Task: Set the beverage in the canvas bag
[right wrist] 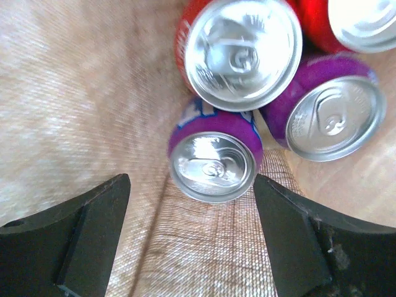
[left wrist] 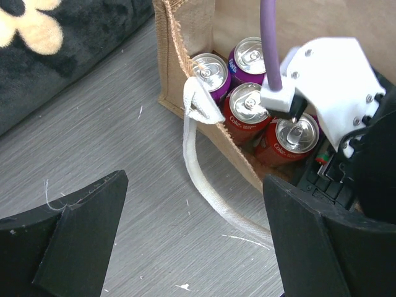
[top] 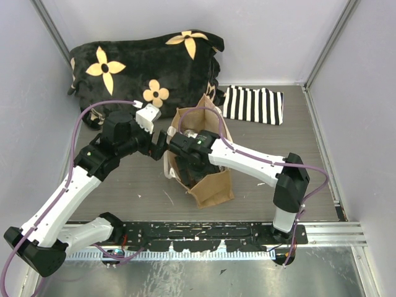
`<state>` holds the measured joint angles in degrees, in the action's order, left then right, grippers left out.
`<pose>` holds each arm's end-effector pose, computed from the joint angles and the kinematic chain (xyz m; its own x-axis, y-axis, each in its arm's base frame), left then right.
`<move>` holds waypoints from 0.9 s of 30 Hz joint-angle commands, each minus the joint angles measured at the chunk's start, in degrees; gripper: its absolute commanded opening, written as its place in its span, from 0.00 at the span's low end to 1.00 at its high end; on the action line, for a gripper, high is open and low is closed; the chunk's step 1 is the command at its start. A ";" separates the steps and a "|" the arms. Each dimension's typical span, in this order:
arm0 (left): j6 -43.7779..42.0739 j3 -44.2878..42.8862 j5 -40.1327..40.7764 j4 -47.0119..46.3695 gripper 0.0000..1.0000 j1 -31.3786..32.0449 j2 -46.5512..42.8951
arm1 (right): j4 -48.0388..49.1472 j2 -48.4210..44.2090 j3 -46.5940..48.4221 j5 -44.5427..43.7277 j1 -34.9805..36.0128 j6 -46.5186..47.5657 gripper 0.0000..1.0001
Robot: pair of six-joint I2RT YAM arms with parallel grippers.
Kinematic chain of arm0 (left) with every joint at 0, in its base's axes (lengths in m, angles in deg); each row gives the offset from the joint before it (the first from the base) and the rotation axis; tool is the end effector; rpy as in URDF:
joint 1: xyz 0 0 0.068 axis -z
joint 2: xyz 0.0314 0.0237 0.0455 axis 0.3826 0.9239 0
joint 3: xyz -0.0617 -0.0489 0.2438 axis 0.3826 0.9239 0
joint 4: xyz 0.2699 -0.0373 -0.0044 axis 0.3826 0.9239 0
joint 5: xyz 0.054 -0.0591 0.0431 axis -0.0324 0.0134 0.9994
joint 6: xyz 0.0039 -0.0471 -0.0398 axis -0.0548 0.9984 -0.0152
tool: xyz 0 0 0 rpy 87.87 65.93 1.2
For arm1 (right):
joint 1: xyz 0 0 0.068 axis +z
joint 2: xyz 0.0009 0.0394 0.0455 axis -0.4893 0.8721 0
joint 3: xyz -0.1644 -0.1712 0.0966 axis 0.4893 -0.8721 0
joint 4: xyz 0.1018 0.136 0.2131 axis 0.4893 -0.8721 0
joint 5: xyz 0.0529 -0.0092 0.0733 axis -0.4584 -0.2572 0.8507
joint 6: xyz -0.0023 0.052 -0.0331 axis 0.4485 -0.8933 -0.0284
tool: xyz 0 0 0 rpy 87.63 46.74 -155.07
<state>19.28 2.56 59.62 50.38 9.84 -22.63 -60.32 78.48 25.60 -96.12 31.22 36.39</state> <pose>0.2058 -0.1348 0.3530 -0.3693 0.2948 -0.8813 0.6143 0.7891 0.0065 0.1792 0.3016 0.2415 -0.9087 -0.3581 -0.2144 -0.3600 0.9324 -0.0319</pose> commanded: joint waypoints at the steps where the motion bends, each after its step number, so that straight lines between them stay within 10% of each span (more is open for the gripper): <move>1: -0.40 0.12 -1.82 -1.15 0.98 -0.26 -1.01 | -0.48 -3.07 9.00 -5.30 0.64 0.11 0.88; 13: 5.65 -3.28 -4.75 -0.85 0.98 -0.26 -1.57 | 5.04 -11.10 17.48 -18.36 -3.14 -2.85 1.00; 27: 7.51 -8.32 -2.22 4.74 0.98 -0.26 0.35 | 14.71 -29.61 -3.39 -13.81 -27.72 -0.70 1.00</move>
<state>26.15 -3.43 56.69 52.44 9.56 -22.70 -50.71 50.18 24.77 -110.63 4.33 34.84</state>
